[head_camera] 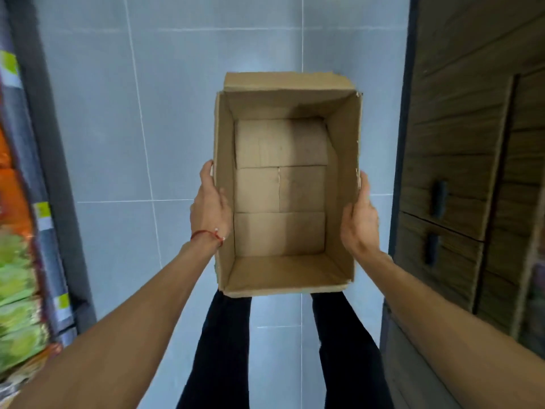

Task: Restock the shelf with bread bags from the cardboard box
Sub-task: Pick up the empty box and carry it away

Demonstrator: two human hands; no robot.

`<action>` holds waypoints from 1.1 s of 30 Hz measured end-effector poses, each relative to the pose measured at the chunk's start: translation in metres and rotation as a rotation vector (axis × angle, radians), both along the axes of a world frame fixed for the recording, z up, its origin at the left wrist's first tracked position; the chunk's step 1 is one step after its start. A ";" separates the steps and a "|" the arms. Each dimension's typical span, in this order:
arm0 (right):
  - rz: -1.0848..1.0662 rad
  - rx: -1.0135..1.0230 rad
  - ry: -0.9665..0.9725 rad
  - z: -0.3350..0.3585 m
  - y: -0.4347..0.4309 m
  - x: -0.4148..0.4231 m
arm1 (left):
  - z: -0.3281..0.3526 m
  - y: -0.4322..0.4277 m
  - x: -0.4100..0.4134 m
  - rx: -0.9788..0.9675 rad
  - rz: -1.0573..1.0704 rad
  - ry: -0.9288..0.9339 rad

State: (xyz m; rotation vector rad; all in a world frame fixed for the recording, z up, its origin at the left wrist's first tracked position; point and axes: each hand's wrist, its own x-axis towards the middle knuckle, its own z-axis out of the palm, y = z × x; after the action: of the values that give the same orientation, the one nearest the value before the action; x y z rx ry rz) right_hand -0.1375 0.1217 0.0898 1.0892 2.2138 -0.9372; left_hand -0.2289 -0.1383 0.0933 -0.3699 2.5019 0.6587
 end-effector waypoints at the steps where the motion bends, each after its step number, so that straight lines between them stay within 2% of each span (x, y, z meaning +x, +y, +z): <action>1: -0.001 0.004 0.001 0.028 -0.005 -0.010 | 0.028 -0.005 -0.009 0.004 -0.010 0.023; 7: 0.020 0.123 0.126 0.158 -0.049 -0.057 | 0.165 -0.030 -0.069 -0.056 -0.113 0.126; 15: 0.011 0.121 0.234 0.261 -0.069 -0.131 | 0.280 -0.032 -0.170 -0.128 -0.228 0.219; 21: 0.029 0.118 0.318 0.301 -0.033 -0.224 | 0.319 0.012 -0.260 -0.151 -0.220 0.252; 33: 0.181 0.195 0.379 0.374 0.099 -0.484 | 0.366 0.129 -0.481 -0.102 -0.073 0.333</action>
State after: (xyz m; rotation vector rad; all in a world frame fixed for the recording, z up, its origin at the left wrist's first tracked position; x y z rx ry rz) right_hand -0.6211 0.2205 0.4636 0.8244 2.7086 -0.9235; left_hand -0.7099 -0.0093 0.4595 -0.2174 2.8584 0.6057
